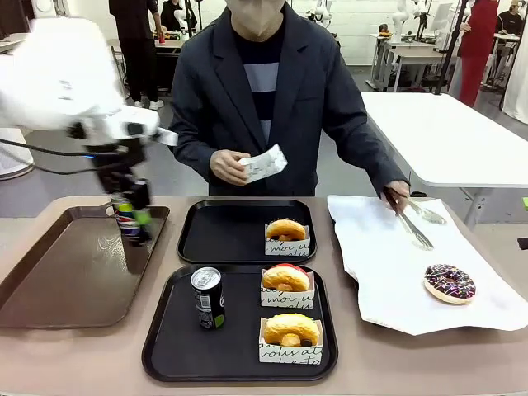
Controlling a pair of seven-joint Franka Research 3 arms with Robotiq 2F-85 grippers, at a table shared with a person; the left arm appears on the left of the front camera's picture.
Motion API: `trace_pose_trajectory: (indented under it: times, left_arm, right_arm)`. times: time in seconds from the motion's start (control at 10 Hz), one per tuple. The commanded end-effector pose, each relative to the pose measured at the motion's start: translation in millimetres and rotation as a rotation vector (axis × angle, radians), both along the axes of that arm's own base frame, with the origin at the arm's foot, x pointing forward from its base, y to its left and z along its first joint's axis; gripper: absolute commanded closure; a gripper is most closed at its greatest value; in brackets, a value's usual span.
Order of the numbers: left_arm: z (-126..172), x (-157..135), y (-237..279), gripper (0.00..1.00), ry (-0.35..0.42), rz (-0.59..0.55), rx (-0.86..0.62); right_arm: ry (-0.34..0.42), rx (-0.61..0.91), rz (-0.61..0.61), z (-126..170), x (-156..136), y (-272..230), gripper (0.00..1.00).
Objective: Set up donuts and drinks on trays.
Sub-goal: Pick up one Pepsi coke from the Handle tray and place it on the Flat Tray without a Pepsi coke.
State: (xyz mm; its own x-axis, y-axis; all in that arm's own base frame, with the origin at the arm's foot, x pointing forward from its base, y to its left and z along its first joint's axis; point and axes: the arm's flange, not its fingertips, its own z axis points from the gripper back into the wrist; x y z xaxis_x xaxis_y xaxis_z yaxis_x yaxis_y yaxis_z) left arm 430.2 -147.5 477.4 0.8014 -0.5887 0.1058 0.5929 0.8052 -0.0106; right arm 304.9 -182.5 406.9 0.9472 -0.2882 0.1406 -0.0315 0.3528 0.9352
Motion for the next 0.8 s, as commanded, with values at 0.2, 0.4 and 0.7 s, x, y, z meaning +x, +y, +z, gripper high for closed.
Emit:
trace_pose_trajectory:
  times: [0.2, 0.4, 0.7]
  left_arm:
    - [13.6, -49.9, 81.9, 0.41, -0.024, 0.084, 0.028]
    - [21.7, -46.8, 82.1, 0.41, -0.017, 0.117, -0.012]
    - [14.8, -61.3, 93.3, 0.41, -0.022, 0.104, 0.022]
  right_arm:
    - [-0.02, 0.016, -0.002, -0.3, 1.2, 0.3, 0.0]
    - [-0.02, 0.016, -0.002, -0.3, 1.2, 0.3, 0.0]
    - [-0.02, 0.016, -0.002, -0.3, 1.2, 0.3, 0.0]
